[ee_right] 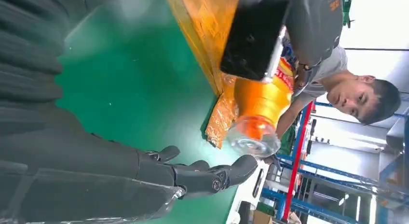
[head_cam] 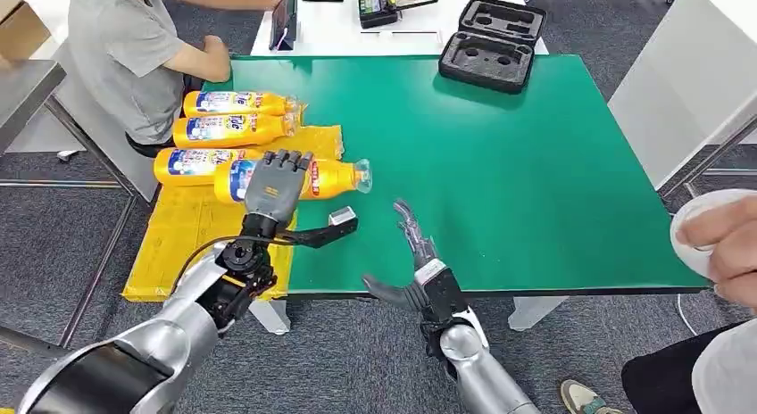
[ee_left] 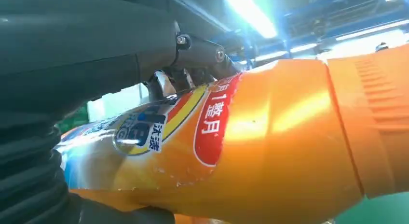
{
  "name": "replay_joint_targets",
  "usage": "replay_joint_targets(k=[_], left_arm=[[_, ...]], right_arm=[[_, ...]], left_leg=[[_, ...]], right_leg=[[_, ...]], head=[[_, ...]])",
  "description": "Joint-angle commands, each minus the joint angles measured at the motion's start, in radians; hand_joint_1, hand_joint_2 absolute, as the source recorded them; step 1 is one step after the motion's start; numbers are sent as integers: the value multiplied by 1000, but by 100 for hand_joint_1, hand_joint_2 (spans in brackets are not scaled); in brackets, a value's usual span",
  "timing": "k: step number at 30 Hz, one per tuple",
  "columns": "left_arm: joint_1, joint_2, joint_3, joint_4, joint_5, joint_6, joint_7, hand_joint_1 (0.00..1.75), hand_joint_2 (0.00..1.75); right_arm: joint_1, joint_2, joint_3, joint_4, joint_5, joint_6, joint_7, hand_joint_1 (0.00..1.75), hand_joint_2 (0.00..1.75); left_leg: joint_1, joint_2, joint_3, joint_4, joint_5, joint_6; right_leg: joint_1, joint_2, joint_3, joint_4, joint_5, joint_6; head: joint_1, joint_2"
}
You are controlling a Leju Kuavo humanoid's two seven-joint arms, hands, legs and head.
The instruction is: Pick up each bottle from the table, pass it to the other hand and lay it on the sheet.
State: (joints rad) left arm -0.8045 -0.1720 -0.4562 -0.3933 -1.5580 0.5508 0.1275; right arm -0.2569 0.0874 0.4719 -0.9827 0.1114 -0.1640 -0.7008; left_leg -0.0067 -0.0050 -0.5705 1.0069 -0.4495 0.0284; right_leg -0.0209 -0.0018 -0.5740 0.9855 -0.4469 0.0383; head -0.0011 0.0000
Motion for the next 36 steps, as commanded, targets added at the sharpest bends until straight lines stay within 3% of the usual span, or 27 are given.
replay_joint_targets(k=[1, 7, 12, 27, 36], left_arm=[[-125, 41, -94, 120, -13, -41, 59, 175, 175], [-145, 24, -115, 148, -13, -159, 87, 175, 175], [-145, 25, -113, 145, -12, -160, 87, 175, 175], [-193, 68, -208, 181, -10, -434, 117, 175, 175], [-189, 70, -188, 182, -1, -453, 120, 175, 175]], right_arm=[[-24, -1, -17, 28, 0, 1, 3, 0, 175], [-21, -1, -22, 24, -1, 3, 3, 0, 175], [-20, -2, -22, 23, -1, 4, 3, 0, 175], [-40, 6, -5, 55, -2, 25, 3, 0, 175], [-45, 12, 0, 64, -6, 25, 3, 0, 175]], left_leg=[[2, 1, 0, 2, -1, -2], [1, 0, 0, 1, 0, -1], [1, 0, 0, 1, 0, -1], [2, 2, 0, 2, -1, -2], [1, 1, 0, 0, 0, -1]], right_leg=[[2, 1, 0, 1, 0, -2], [1, 0, 0, 0, 0, -1], [1, 0, 0, 0, 0, -1], [2, 2, 0, 1, 0, -2], [1, 1, 0, 0, 0, -1]], head=[[0, 0], [0, 0], [0, 0], [0, 0], [0, 0]])
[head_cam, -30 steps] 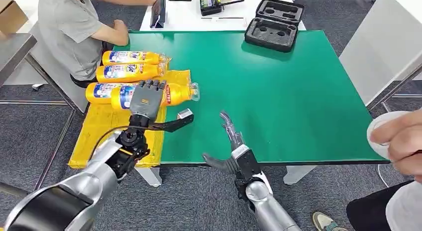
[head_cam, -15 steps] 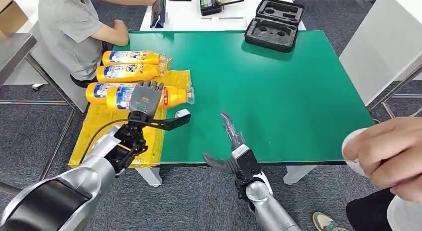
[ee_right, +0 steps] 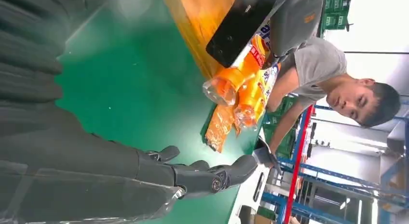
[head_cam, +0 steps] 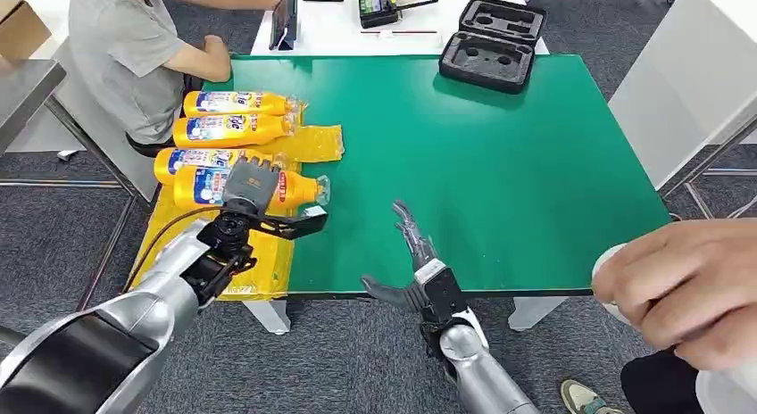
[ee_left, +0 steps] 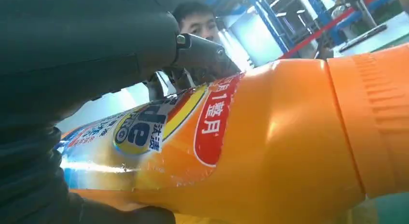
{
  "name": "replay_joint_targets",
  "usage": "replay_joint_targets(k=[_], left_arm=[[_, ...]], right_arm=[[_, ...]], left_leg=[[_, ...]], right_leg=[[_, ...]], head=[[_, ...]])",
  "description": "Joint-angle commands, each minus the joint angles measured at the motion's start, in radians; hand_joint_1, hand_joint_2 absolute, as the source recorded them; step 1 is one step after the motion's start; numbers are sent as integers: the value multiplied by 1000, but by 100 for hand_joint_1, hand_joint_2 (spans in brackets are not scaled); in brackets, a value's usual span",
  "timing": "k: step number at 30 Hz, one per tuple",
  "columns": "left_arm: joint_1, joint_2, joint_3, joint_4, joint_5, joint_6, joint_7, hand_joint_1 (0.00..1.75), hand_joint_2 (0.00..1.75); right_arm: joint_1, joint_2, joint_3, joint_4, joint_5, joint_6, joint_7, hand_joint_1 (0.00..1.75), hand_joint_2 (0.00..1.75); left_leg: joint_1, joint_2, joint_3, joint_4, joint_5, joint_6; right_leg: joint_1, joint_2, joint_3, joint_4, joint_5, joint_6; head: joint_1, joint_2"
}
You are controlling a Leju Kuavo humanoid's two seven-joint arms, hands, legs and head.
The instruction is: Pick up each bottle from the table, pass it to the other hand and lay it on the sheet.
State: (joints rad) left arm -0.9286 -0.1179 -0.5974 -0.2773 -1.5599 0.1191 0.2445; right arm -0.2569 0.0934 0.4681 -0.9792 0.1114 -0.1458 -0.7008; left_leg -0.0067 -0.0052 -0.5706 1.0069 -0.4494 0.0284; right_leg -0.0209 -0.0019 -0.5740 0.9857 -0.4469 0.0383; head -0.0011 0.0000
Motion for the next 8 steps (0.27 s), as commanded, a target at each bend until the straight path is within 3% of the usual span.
replay_joint_targets(k=[1, 8], left_arm=[[-65, 16, -47, 66, 1, -21, 3, 175, 175], [-52, 27, -23, 68, 19, -16, -27, 175, 175]], right_arm=[[-45, 6, 4, 61, -6, 7, 3, 0, 175], [-40, 4, 5, 69, -11, 0, 3, 0, 175]], left_leg=[[2, 2, 0, 1, -1, -2], [1, 1, 0, 1, 0, -1]], right_leg=[[2, 2, 0, 0, 0, -2], [1, 1, 0, 0, 0, -1]], head=[[0, 0], [0, 0]])
